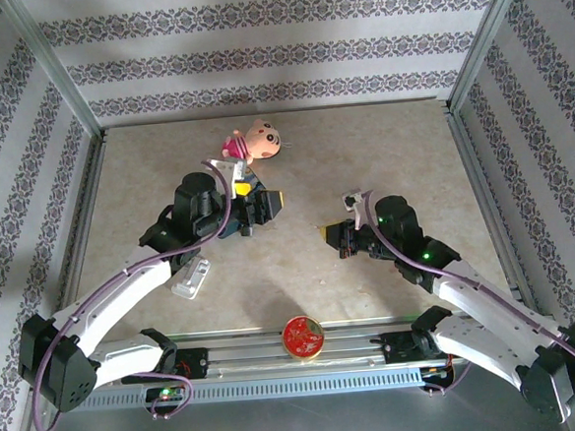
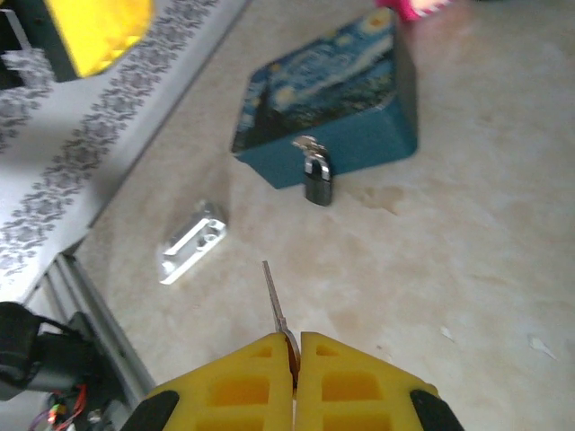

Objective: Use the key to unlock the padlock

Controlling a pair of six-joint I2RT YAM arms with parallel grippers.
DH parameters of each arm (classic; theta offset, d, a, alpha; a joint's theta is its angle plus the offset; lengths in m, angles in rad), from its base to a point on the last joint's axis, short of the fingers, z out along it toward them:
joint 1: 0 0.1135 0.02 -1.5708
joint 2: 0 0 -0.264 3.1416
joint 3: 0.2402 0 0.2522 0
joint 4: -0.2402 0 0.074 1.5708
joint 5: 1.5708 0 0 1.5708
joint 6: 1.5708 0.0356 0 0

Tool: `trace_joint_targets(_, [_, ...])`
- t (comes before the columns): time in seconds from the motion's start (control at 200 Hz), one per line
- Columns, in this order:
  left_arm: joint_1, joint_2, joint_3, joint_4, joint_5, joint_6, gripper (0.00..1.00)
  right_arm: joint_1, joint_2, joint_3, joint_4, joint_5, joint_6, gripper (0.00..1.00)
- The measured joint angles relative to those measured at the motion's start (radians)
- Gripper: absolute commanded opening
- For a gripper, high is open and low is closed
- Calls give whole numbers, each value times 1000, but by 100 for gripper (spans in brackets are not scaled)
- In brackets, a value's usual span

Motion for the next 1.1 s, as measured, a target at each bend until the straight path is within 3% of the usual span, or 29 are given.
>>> trace_joint_targets(0.32, [-140, 142, 5, -127, -393, -153, 99, 0, 14, -45, -41, 122, 8, 0])
trace_joint_targets(0.595, [-176, 281, 12, -185, -616, -335, 99, -1, 65, -65, -47, 202, 17, 0])
trace_joint_targets(0.814, [-223, 414, 103, -219, -723, -380, 99, -1, 91, -65, -39, 225, 19, 0])
trace_joint_targets(1.099, [-227, 488, 136, -234, -760, -410, 94, -10, 92, -65, -27, 229, 19, 0])
